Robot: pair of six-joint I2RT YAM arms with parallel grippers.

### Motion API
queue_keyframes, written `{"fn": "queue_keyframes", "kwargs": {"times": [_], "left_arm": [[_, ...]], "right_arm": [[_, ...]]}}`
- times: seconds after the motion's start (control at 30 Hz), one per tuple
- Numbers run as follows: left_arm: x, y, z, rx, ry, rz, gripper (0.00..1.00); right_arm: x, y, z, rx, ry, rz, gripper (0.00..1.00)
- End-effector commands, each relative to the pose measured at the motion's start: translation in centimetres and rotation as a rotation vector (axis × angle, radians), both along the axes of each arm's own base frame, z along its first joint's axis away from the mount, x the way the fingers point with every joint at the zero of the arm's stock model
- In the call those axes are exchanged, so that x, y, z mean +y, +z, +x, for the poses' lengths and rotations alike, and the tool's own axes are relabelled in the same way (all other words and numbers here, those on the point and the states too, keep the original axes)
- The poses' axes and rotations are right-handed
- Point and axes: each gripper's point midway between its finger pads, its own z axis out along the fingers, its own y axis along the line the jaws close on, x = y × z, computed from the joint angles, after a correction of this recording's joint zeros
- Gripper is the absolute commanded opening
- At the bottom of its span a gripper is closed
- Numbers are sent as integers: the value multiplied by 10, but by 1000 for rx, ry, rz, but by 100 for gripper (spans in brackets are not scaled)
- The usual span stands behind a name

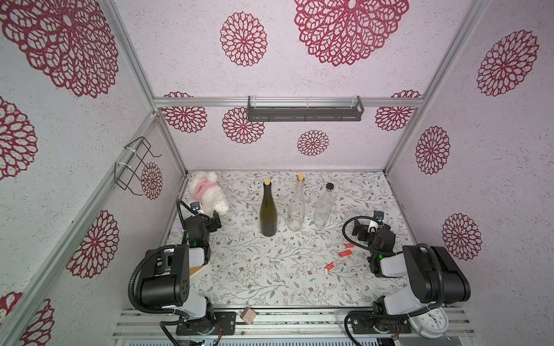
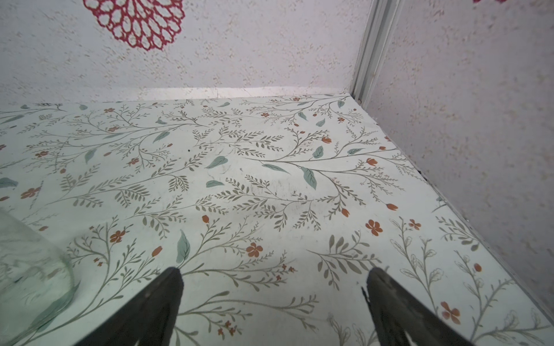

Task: Remove the label from the bottle
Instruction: Reset both arms

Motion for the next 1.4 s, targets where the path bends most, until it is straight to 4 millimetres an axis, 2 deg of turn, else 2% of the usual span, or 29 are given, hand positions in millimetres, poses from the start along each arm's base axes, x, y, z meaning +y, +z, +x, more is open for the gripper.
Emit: {"fn": "queue_keyframes", "kwargs": {"times": [0.0, 0.43, 0.5, 0.57, 0.63, 0.73, 0.83, 0.9, 1.0, 1.37], "left_arm": [[2, 15, 6, -44, -2, 1, 97], [1, 15, 5, -47, -4, -5, 97], [-3, 15, 4, -53, -21, 0, 97], [-6, 17, 3, -64, -32, 10, 97], [-7, 18, 2, -68, -32, 15, 97], [-10, 20, -4, -91, -42, 26, 97], [-3, 17, 7, -55, -16, 29, 97], [1, 15, 6, -44, -6, 13, 97], [1, 15, 6, -43, -8, 13, 97], [1, 16, 6, -42, -5, 12, 97]], "right_arm": [[-2, 17, 8, -55, -16, -6, 99], [-2, 18, 6, -61, -13, -6, 99], [4, 23, -5, -110, 24, -17, 99], [12, 38, -27, -223, 69, -25, 99], [1, 39, -36, -253, 3, -13, 99], [-13, 37, -27, -223, -85, 2, 99], [-5, 27, -6, -137, -35, -4, 99], [1, 19, 8, -64, 4, -12, 99], [3, 20, 3, -80, 13, -12, 99], [5, 18, 6, -64, 26, -12, 99]]}}
